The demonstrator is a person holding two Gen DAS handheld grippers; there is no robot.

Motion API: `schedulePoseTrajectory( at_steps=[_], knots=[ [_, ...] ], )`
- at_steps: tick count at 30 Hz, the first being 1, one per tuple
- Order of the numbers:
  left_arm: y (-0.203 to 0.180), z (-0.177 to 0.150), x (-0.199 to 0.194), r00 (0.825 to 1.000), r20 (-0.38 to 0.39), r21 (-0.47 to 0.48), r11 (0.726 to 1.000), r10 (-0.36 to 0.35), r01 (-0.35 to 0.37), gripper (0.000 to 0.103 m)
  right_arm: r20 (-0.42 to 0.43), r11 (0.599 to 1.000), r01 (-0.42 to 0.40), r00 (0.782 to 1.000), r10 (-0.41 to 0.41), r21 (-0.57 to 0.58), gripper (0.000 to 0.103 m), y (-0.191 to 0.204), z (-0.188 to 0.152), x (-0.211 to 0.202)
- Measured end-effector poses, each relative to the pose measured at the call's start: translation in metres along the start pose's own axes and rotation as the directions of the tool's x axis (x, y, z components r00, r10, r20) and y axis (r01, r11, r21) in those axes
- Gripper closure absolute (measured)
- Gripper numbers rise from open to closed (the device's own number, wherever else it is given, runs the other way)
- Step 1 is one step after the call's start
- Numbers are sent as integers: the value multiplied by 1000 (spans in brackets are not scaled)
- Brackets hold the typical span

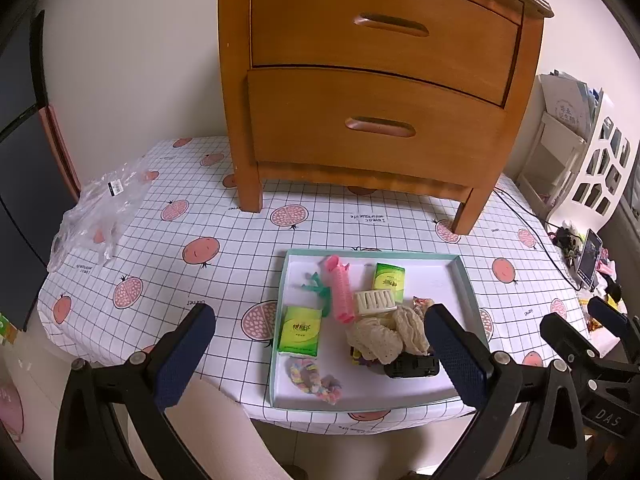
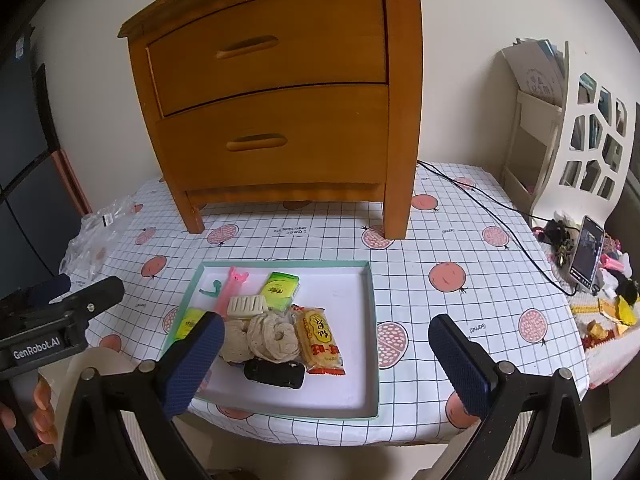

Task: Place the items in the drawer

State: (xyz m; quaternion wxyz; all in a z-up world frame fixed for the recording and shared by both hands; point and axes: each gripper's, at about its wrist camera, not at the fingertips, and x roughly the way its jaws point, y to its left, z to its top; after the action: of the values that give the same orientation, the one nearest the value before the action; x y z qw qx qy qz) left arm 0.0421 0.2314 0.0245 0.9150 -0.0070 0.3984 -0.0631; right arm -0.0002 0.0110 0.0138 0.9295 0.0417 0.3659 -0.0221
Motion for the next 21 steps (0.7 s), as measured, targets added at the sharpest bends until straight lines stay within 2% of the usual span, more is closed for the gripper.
schedulePoseTrajectory(
  at_steps=[14,21],
  knots=[
    [2,-3,6,1000,-12,1,1000,-1,1,0,-8,1000,11,1000,-11,-5,0,-1,-3,3],
    [6,9,20,1000,-16,-4,1000,-16,16,0,-17,1000,-3,1000,3,-1,0,-6,2,11]
  ],
)
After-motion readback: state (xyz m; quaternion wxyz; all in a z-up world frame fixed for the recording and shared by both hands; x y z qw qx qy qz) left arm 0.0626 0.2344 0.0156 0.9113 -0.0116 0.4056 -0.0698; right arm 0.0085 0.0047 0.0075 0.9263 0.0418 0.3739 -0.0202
